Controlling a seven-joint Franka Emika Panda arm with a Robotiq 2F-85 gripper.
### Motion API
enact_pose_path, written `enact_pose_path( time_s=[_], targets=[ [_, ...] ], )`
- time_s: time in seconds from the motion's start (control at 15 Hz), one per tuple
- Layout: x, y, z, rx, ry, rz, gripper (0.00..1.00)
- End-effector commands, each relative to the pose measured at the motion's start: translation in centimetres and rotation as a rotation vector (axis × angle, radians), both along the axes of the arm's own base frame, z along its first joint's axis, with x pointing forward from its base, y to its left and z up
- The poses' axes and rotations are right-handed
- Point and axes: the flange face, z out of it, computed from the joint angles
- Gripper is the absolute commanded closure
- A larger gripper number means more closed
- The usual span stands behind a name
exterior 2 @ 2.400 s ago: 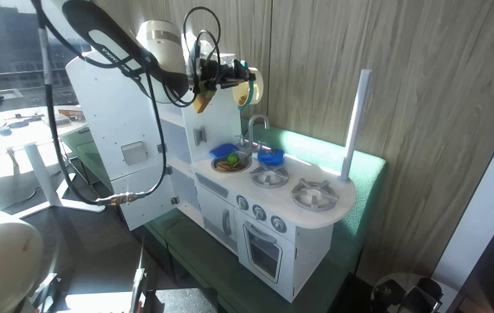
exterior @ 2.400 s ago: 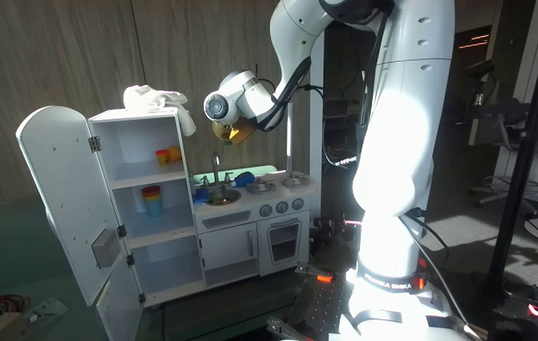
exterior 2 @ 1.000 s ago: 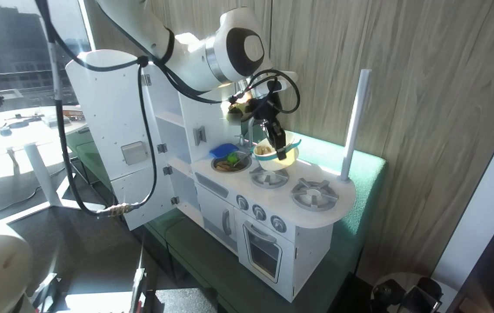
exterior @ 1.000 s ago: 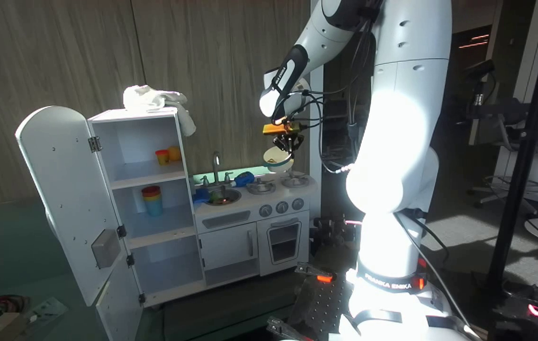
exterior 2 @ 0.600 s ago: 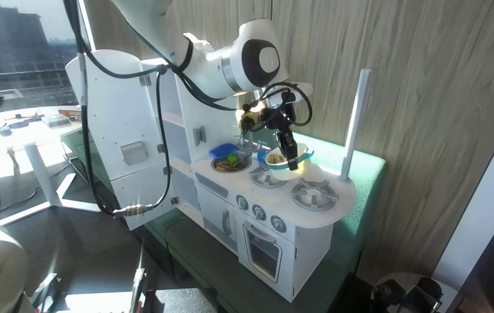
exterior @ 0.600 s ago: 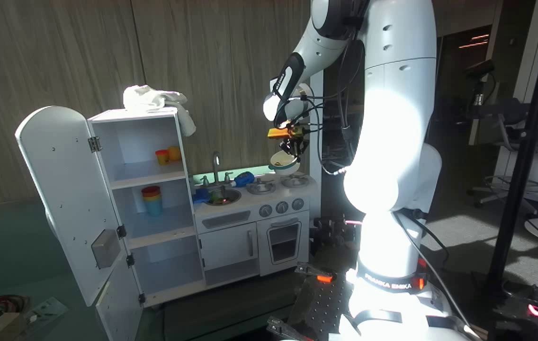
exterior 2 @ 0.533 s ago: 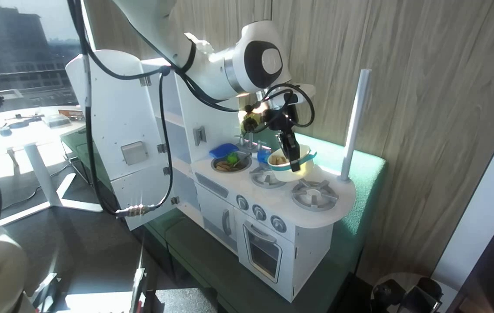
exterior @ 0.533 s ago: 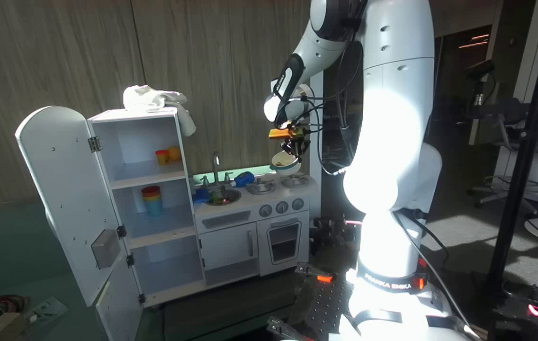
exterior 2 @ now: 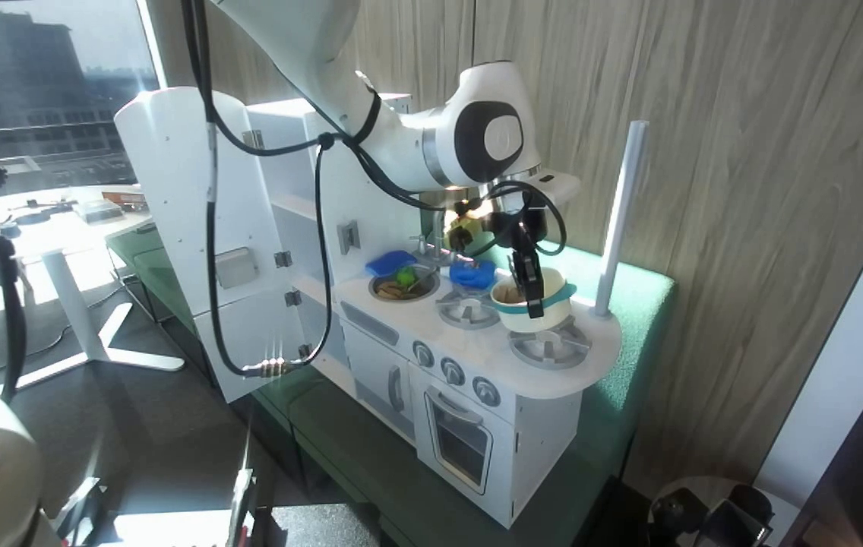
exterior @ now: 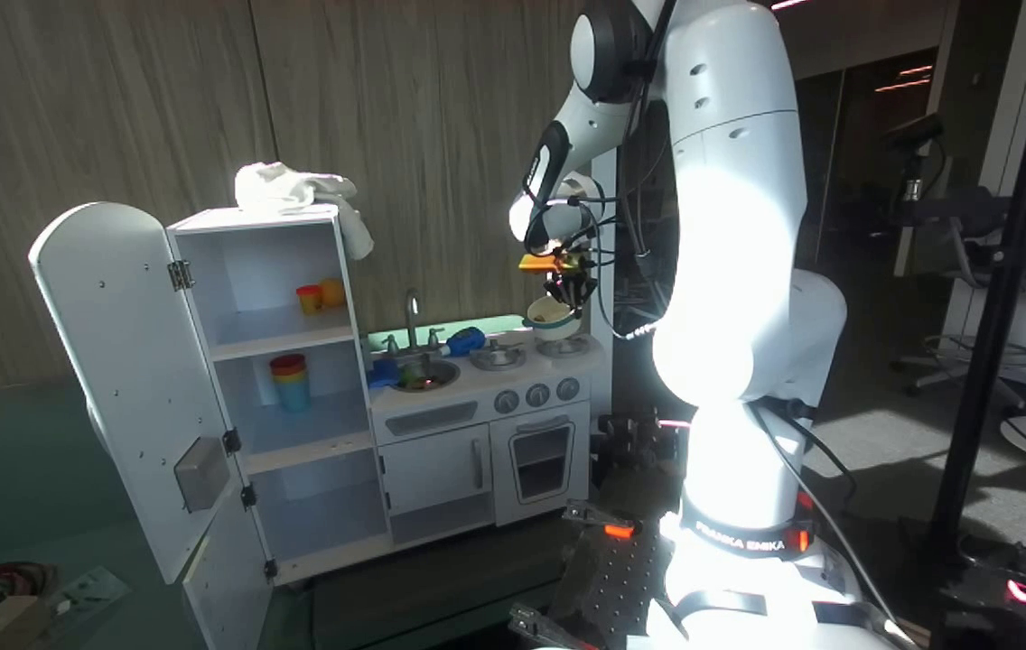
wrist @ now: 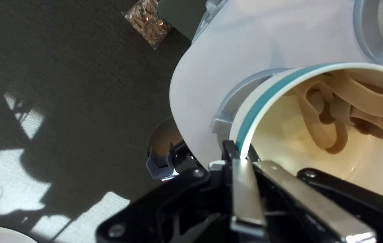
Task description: Pick the spoon from the white bowl and place it in the sink, pick the white bowl and pour some of the substance it contains into the sink
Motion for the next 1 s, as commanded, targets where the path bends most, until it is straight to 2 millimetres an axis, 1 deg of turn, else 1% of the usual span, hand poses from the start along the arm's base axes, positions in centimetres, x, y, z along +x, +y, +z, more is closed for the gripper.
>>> enact_pose_path(
  time_s=[0.0,0.33,0.47,0.53,0.6,0.67,0.73,0.87,0.93],
  targets=[
    [0.0,-2.2,-0.7,-0.006,-0.038,-0.044,0.99],
    [-0.3,-3.4,-2.4,0.015,-0.074,-0.108,0.99],
    [-0.3,-3.7,-2.0,0.001,-0.106,-0.116,0.99],
    [-0.3,-3.7,-1.8,-0.004,-0.119,-0.120,0.69],
    [-0.4,-3.7,-1.7,-0.004,-0.131,-0.122,0.68],
    [-0.6,-3.7,-1.7,-0.002,-0.138,-0.128,0.63],
    [-0.8,-3.6,-1.7,0.007,-0.140,-0.131,0.54],
    [-1.1,-3.5,-1.8,0.023,-0.145,-0.142,0.41],
    [-1.3,-3.2,-1.5,0.031,-0.153,-0.137,0.32]
  ],
)
